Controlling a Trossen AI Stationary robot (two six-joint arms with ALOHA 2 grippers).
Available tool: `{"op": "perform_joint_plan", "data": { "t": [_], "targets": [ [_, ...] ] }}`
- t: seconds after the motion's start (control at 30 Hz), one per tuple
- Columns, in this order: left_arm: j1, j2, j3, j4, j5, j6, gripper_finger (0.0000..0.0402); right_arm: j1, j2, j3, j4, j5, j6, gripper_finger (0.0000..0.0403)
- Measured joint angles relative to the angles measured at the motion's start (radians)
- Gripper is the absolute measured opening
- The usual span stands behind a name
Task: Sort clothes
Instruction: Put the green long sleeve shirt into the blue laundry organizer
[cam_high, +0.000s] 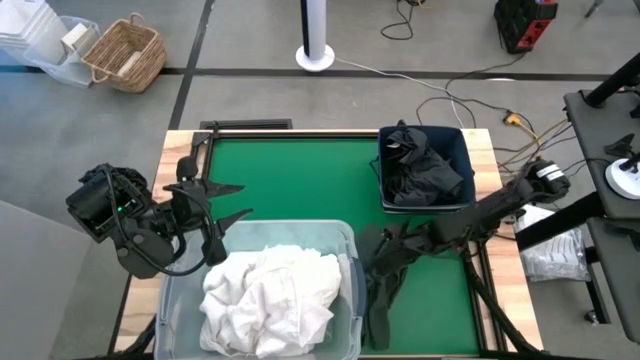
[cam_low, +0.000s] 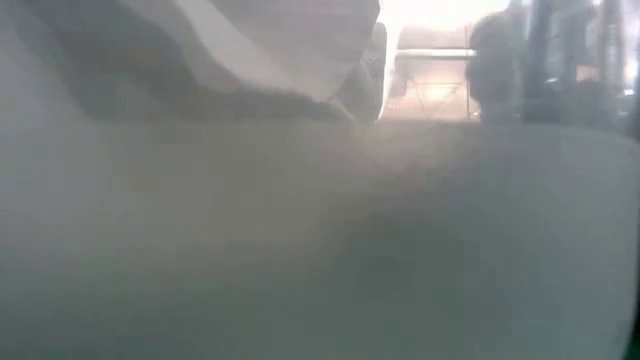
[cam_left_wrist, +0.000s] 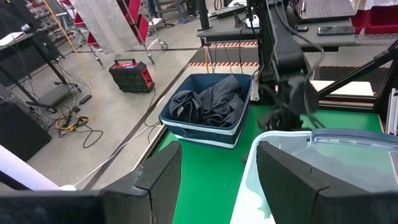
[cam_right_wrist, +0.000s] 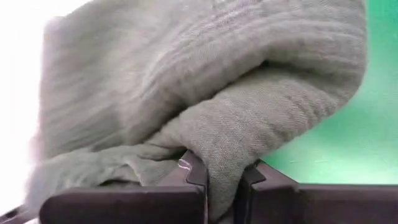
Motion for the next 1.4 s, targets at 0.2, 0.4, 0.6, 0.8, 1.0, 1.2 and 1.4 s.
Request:
{"op": "perform_joint_plan", "data": {
  "t": [0.2,0.4,0.6,0.8,1.0,1.2,1.4],
  "targets": [
    [0.0,0.0,0.0,0.0,0.0,0.0,0.0186,0.007,-0.168,0.002,0.007,0.052,-0.001,0.0014],
    [0.0,0.0,0.0,0.0,0.0,0.0,0.0186,0.015,-0.332,0.003,0.026,0.117,-0.012,0.0013],
    [0.0,0.0,0.0,0.0,0.0,0.005,0.0186,0.015,-0.455,0.003,0.129,0.181,-0.081,0.0013],
    [0.0,0.0,0.0,0.0,-0.001,0.005,0.0186,0.015,-0.529,0.004,0.261,0.226,-0.165,0.0013],
    [0.0,0.0,0.0,0.0,-0.003,0.005,0.0186,0.015,-0.574,0.004,0.405,0.263,-0.269,0.0013],
    [0.0,0.0,0.0,0.0,-0.025,0.004,0.0186,0.014,-0.609,0.017,0.567,0.308,-0.398,0.0013],
    [0.0,0.0,0.0,0.0,-0.028,0.004,0.0186,0.014,-0.575,0.224,0.491,0.333,-0.582,0.0013]
  ]
}}
